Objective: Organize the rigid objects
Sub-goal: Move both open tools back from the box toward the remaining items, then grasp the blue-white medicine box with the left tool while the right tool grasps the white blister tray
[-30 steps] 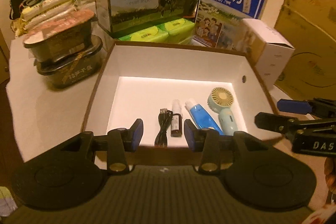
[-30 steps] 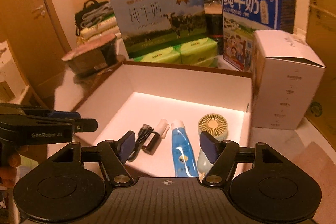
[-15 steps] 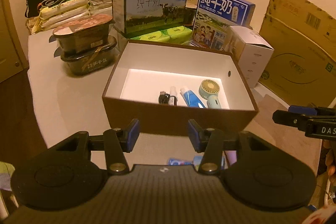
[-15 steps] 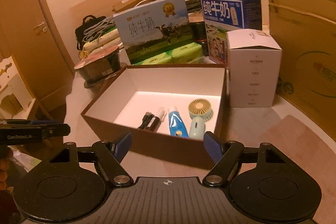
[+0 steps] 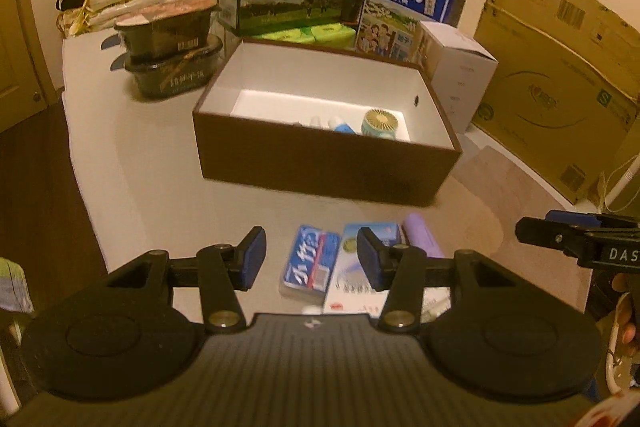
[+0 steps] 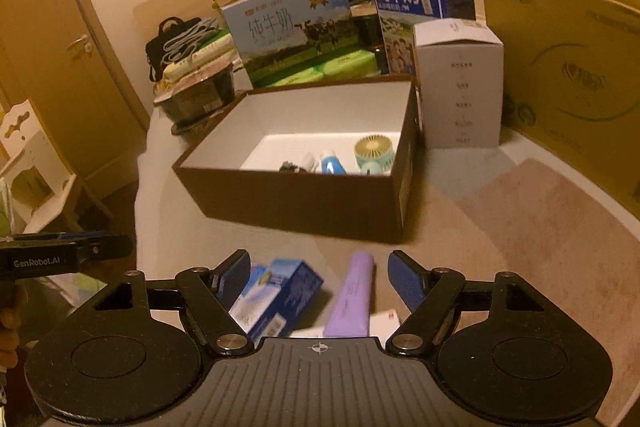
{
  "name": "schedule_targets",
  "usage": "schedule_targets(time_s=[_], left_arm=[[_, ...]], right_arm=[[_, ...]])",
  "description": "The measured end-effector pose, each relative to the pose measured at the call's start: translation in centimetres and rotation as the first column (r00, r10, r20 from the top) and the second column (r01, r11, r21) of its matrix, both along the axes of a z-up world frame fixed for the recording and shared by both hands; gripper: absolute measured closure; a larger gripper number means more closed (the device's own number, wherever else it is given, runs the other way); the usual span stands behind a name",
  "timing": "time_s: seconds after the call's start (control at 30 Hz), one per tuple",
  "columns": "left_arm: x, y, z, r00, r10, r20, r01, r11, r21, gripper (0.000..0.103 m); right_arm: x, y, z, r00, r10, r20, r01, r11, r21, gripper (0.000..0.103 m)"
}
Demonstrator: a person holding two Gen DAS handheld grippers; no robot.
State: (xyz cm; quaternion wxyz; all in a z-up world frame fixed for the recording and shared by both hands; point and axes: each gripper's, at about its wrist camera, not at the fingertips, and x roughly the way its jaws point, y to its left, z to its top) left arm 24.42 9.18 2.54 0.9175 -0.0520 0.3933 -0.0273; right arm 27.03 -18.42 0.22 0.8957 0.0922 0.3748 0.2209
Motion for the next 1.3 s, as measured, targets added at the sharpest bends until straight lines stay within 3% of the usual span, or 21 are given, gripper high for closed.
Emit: schedule_targets(time_s=[0.63, 1.3], left_arm=[[-5.2, -2.3, -3.8, 0.996, -0.019, -0.086, 0.020, 1.000, 0.011, 0.056], [-5.0, -4.6, -7.4, 0.984, -0.061, -0.165, 0.064, 0.998, 0.012, 0.056]], right_arm=[[-5.3, 0.1, -3.7, 0.995, 0.022, -0.101, -0.028, 0.998, -0.055, 0.027], [-5.5, 0.8, -7.3, 0.987, 0.017, -0.157, -0.042, 0.987, -0.158, 0.027]])
